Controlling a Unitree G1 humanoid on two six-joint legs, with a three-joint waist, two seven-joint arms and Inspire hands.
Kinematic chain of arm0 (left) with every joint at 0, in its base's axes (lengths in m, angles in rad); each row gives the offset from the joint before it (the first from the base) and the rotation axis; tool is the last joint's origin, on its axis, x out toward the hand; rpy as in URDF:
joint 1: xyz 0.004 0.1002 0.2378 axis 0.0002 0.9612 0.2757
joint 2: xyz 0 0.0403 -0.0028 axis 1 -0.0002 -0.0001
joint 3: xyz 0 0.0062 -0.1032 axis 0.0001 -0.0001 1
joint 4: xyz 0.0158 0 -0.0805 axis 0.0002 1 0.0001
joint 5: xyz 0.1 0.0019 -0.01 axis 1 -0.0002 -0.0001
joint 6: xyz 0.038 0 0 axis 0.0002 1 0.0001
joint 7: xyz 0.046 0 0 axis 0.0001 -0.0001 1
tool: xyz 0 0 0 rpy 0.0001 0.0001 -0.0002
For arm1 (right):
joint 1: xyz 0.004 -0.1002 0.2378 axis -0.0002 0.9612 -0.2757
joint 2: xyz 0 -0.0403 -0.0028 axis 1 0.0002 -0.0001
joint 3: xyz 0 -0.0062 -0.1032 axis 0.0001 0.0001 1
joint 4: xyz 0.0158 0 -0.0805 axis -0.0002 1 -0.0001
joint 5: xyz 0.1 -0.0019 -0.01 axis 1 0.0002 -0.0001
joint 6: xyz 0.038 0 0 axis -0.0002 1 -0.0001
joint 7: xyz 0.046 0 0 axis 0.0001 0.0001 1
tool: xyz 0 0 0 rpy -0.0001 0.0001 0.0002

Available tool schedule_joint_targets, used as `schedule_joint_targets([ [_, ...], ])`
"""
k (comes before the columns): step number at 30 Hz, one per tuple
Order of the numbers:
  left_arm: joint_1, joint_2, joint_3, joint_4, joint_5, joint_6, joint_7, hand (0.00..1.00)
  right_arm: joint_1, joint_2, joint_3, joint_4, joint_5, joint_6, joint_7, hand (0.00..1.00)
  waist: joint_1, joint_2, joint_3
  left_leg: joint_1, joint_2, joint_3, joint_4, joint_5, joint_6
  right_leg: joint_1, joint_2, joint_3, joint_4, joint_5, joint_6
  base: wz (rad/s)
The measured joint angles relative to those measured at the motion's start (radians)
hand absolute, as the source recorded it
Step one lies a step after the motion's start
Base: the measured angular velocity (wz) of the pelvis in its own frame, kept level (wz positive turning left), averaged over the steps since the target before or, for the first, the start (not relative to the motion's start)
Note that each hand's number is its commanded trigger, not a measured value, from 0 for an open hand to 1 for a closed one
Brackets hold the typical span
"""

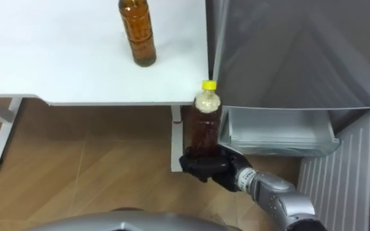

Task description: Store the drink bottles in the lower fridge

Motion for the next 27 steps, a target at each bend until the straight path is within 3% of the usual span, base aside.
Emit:
schedule_joint_targets([
  [8,-0.026,0.003,-0.036,-0.007,0.215,-0.004,-0.034,0.0,0.002,0.026,-0.012,0.001,-0.07,0.0,-0.015,1.0,-0.044,-0.008,-0.0033,-0.018,0.0,-0.004,0.019,0.0,0.0,-0.01,-0.002,-0.004,0.002,0.001,0.0,0.02],
  [20,-0.05,0.001,-0.034,-0.01,0.266,-0.013,-0.069,0.0,0.009,0.045,-0.063,0.001,-0.071,-0.002,-0.026,1.0,-0.052,-0.001,-0.0033,-0.016,0.002,0.009,0.018,-0.003,0.004,-0.015,0.0,0.02,0.004,0.006,0.002,-0.03],
  [27,-0.055,0.0,-0.034,-0.011,0.328,-0.029,-0.085,0.0,0.016,0.046,-0.079,0.001,-0.061,-0.021,-0.059,1.0,-0.05,0.007,-0.0014,-0.012,0.002,0.014,0.017,-0.003,0.004,-0.015,0.002,0.036,0.003,0.008,0.003,-0.01],
])
